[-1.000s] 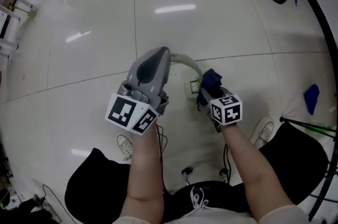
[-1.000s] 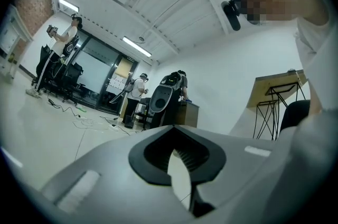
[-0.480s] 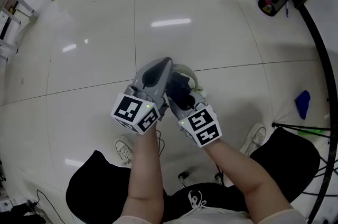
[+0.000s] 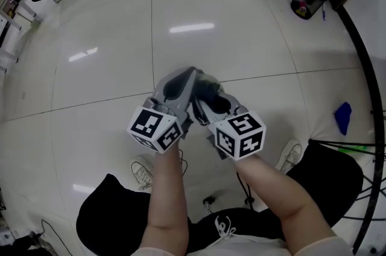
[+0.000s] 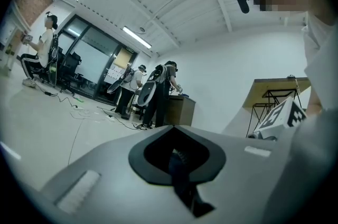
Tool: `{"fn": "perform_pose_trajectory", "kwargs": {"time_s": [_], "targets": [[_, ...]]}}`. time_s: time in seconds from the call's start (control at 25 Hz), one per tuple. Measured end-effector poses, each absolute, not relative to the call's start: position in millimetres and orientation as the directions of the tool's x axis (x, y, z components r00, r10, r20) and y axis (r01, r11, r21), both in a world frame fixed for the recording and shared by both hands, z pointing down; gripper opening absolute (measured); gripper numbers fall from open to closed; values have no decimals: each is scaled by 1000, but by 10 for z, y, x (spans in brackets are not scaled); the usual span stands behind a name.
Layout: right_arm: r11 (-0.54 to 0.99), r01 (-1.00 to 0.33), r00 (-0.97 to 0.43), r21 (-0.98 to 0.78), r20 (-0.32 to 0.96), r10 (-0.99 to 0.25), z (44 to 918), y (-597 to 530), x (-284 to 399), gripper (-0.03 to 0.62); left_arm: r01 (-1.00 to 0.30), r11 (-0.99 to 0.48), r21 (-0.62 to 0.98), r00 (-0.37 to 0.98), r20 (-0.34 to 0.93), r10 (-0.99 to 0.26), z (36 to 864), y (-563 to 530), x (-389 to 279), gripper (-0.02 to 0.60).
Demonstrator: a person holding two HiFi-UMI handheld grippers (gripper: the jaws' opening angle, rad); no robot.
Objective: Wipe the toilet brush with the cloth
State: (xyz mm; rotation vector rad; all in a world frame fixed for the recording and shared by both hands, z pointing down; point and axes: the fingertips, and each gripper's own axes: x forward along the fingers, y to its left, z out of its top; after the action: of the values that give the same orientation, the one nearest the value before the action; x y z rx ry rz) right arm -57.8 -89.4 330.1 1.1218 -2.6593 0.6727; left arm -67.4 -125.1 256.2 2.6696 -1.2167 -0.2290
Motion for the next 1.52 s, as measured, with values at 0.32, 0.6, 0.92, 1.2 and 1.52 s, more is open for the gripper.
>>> {"fn": "perform_pose_trajectory", "kwargs": {"time_s": [0.32,0.6,0.92,1.2,1.52], "targets": [[486,-736,-663,-472,355,-659,3600,-955,-331,75,-726,-647,232,651,-72,-756,2549,-1252,-656,5],[346,-778,-592,-525,428,-683,4088,-1039,16,75,-727,-644,237,645,-84,-759,2549,-1262,-697,5],[184,-759,-567,-624,496,-657,4607,-999,145,75,-731,-640,237,637,-102,-764,2544,-1289,-719,5],[73,-765,-549,-640,587,-595,5153,-916,232,75,-738,-633,232,630,-96,-770,2544,-1294,-736,5],[72,-793,-540,-606,643,-543,5520,-864,250,75,-738,-634,230,631,-97,-770,2556,-1298,-734,5]]}}
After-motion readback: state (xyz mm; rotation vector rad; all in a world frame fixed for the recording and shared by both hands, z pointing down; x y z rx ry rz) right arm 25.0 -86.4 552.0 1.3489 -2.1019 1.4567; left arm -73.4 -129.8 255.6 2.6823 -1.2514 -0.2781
